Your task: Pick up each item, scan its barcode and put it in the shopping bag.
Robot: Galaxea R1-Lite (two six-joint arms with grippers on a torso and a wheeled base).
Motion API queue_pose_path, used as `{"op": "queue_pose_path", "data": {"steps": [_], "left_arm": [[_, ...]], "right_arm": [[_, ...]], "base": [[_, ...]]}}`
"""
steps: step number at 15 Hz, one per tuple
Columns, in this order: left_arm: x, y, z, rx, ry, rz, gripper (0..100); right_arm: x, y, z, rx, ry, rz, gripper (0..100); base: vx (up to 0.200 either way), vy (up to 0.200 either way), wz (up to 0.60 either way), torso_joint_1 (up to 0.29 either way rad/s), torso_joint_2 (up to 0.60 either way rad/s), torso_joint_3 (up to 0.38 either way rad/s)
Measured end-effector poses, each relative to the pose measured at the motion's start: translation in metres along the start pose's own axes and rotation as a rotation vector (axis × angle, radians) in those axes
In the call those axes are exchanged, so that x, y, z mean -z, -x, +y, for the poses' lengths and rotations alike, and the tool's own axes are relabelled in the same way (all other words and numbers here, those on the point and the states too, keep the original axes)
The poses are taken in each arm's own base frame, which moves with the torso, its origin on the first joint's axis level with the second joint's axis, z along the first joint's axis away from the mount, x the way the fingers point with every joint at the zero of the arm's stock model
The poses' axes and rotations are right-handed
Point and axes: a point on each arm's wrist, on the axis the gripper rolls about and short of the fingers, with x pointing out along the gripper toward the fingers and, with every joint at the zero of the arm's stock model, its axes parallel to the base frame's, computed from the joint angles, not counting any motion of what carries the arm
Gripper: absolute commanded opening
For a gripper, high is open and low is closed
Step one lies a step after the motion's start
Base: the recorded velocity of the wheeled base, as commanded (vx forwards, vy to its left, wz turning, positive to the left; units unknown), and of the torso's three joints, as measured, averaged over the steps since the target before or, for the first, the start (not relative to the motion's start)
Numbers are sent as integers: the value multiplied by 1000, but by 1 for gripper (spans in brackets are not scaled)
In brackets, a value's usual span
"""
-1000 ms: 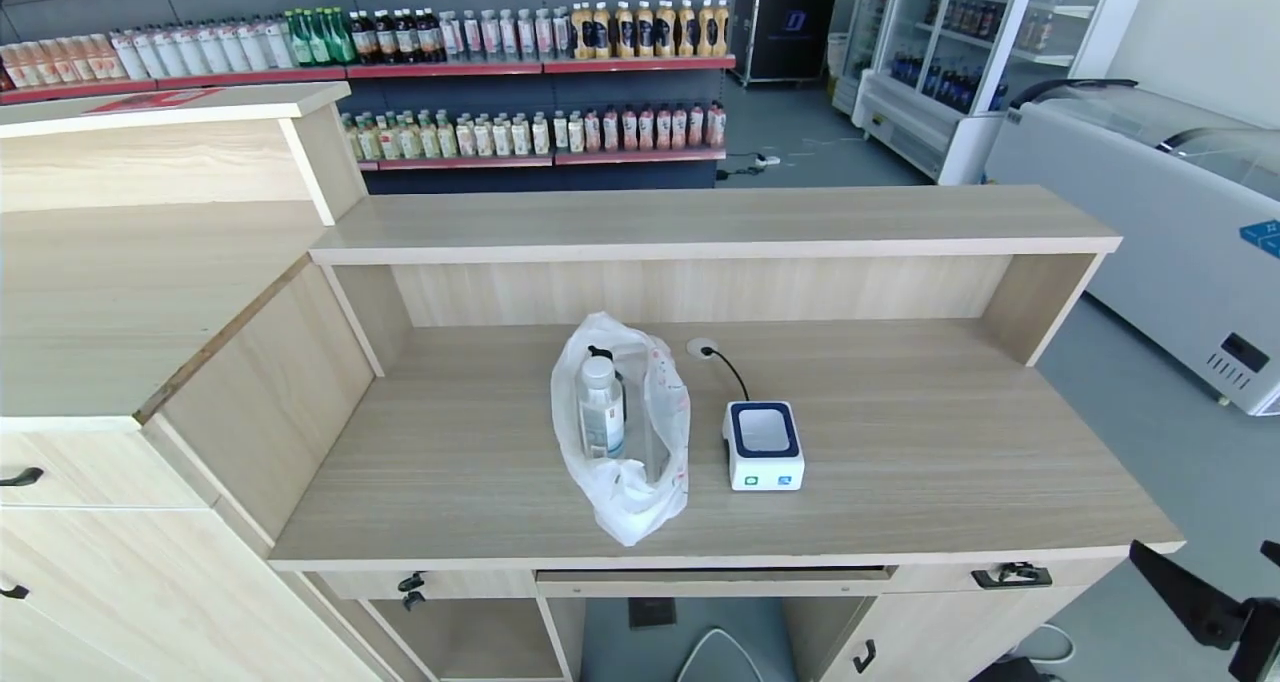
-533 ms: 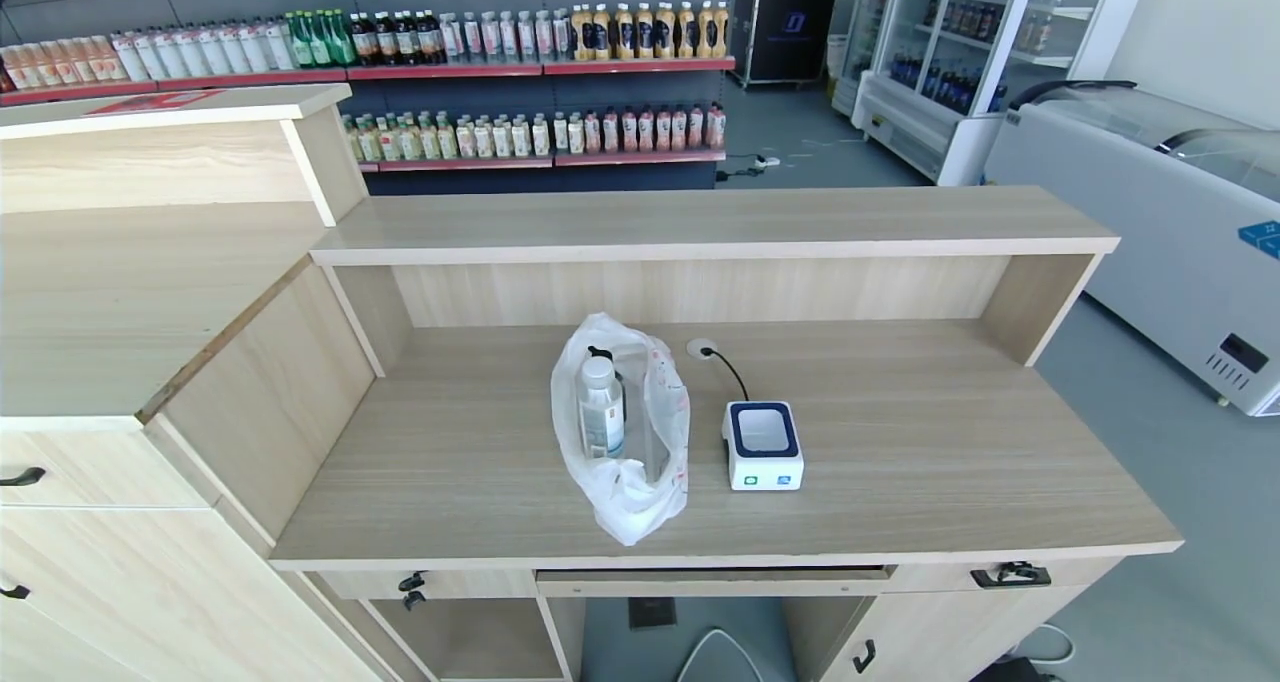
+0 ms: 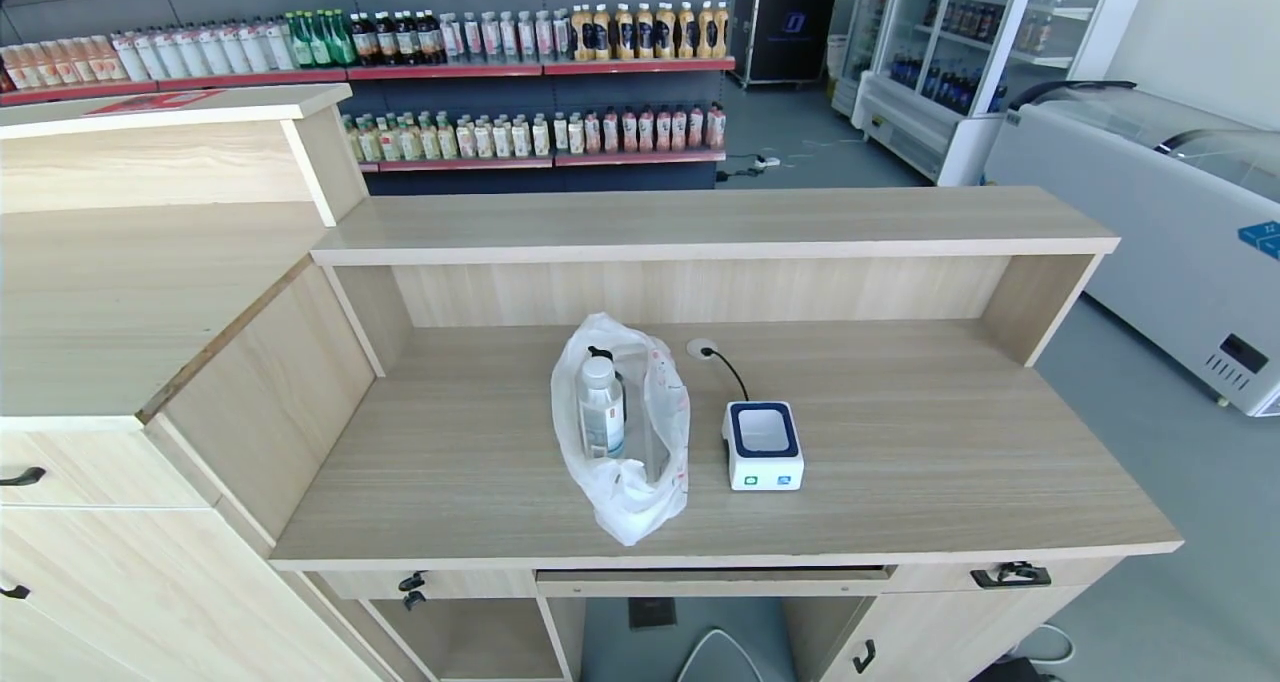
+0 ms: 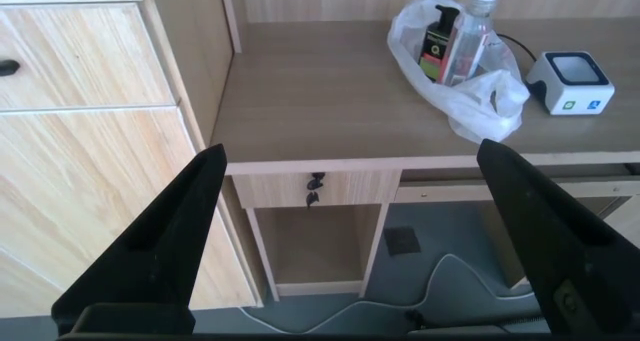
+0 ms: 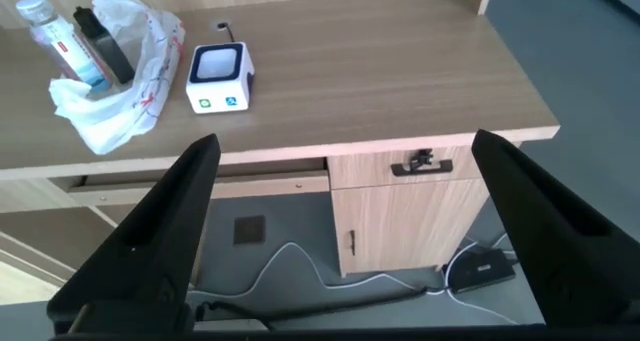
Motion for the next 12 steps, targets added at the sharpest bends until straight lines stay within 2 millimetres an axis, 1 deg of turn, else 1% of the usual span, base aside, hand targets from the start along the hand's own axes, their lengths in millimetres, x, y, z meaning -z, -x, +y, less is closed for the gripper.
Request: {"op": "queue_pose_path", "data": {"steps": [4, 12], "left_arm": [[0, 0, 0, 0, 0, 0, 100], [0, 0, 0, 0, 0, 0, 100]], "right_arm": [[1, 3, 0, 18, -15, -37, 100], [1, 4, 0, 19, -16, -44, 100]], "base": [[0, 0, 0, 0, 0, 0], [0, 0, 0, 0, 0, 0]]}}
